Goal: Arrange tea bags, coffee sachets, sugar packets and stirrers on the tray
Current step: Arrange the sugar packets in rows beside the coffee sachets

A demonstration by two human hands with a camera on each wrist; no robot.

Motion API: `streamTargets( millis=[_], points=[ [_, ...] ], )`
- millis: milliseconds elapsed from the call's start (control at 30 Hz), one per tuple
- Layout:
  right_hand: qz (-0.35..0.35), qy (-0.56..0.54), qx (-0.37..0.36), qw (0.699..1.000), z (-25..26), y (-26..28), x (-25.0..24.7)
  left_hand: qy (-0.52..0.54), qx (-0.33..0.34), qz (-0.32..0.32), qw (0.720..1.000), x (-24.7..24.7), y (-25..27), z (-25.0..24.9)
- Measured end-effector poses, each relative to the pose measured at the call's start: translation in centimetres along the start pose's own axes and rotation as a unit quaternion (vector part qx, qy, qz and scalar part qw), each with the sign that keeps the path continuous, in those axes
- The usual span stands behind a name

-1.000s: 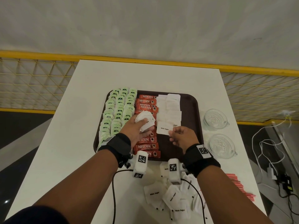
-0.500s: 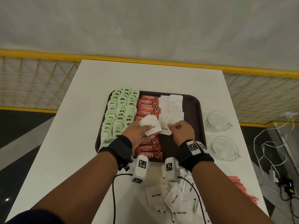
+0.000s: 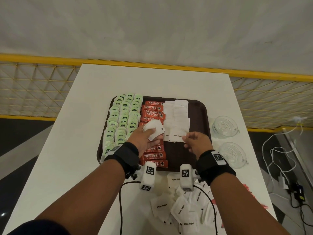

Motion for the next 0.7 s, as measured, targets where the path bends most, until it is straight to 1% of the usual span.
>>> streamTargets(
  millis=[133,300,400,433,500,533,600,667,700],
  points=[
    [-0.039,0.081,0.011,0.996,-0.9,-1.2,-1.1,0.003,-0.004,0.001,1.000,-0.5,0.0,0.2],
    [-0.056,0.156,0.013,0.986,-0.7,-1.9,-0.9,0.001,-0.029,0.012,1.000,-0.4,0.0,0.5],
    [-0.081,0.199,0.018,0.976,-0.9,-2.2,-0.9,-0.021,-0.023,0.030,0.999,-0.2,0.2,0.6],
    [-0.091,0.211,0.011,0.973,-0.9,-2.2,-0.9,-0.031,-0.016,0.036,0.999,-0.1,0.3,0.7],
    [-0.096,0.215,-0.027,0.972,-0.5,-1.9,-0.6,-0.050,-0.004,0.042,0.998,-0.1,0.4,0.8],
    [-0.081,0.217,-0.048,0.972,-0.1,-1.6,-0.2,-0.060,0.002,0.042,0.997,-0.1,0.4,0.9],
    [-0.008,0.214,-0.069,0.974,0.9,-0.7,0.8,-0.082,0.014,0.038,0.996,0.0,0.3,1.0],
    [0.076,0.176,-0.054,0.980,1.7,0.4,2.1,-0.112,0.032,0.035,0.993,0.2,0.4,1.1],
    [0.100,0.159,-0.047,0.981,1.9,0.7,2.5,-0.124,0.039,0.038,0.991,0.3,0.5,1.2]
  ],
)
Point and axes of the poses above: each hand's wrist, its own y-axis away from the middle knuckle, its own x-axis out of the palm, z = x × y, the point moved 1 cm from there along -y, towards the middle knuckle, and after that the axes turned 11 degrees about -y, right-handed, at the moved point
